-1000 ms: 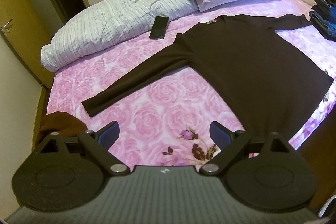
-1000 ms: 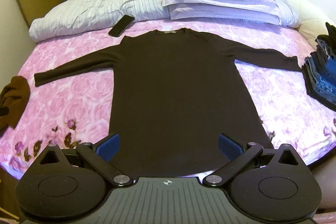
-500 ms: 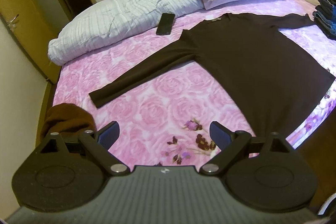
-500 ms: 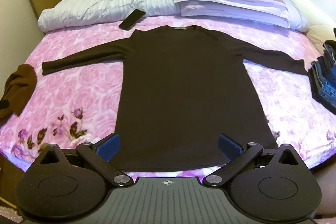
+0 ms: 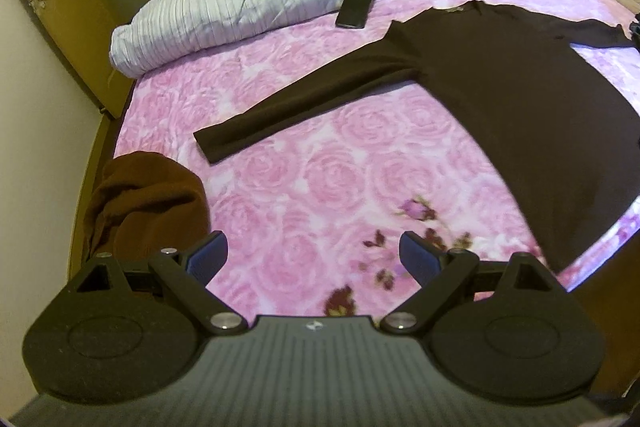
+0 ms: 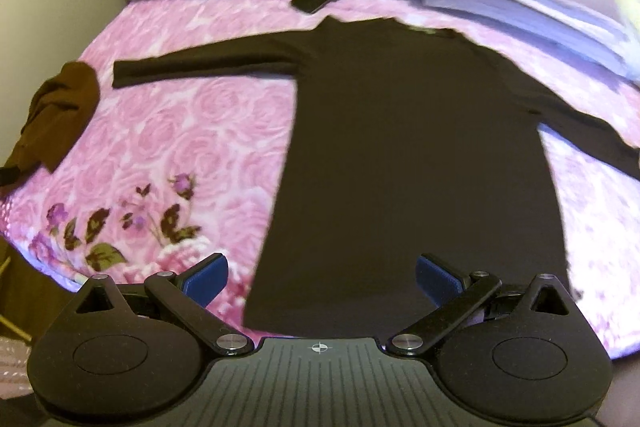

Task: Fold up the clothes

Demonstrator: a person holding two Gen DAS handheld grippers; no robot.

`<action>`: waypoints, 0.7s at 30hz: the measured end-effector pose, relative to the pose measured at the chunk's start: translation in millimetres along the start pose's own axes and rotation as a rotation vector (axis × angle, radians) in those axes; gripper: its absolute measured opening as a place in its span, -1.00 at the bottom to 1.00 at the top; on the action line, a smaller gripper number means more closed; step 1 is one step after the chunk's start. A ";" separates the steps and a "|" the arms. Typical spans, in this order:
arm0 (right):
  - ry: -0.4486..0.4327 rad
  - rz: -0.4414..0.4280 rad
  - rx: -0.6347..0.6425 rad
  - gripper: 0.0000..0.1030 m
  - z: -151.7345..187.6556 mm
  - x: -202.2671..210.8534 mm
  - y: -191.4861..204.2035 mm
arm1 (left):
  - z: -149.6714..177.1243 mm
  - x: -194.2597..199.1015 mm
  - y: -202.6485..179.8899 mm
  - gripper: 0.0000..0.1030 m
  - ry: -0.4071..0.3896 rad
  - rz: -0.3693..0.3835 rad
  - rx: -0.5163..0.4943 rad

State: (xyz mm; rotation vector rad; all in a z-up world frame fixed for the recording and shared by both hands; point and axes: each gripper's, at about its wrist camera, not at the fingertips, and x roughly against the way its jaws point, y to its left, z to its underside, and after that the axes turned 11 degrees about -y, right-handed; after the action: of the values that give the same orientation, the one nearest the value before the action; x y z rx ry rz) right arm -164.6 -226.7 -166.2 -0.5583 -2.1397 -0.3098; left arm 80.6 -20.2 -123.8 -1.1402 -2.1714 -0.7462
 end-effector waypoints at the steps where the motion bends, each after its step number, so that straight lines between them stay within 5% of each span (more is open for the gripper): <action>1: 0.020 -0.005 0.019 0.99 -9.9 -13.2 8.4 | -1.8 -9.8 8.1 0.76 0.009 0.003 0.002; 11: 0.176 -0.090 0.360 0.99 -101.0 -134.1 116.5 | -25.6 -99.6 96.0 0.76 0.057 0.001 0.034; 21: 0.229 -0.145 0.493 0.98 -146.6 -211.7 172.6 | -28.3 -142.3 144.4 0.76 0.095 -0.033 0.110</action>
State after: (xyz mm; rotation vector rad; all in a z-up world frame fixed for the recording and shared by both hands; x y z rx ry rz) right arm 132.4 -196.0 -249.5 -0.0785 -1.9386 0.0775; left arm 277.3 -46.3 -173.9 -0.9958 -2.1283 -0.6728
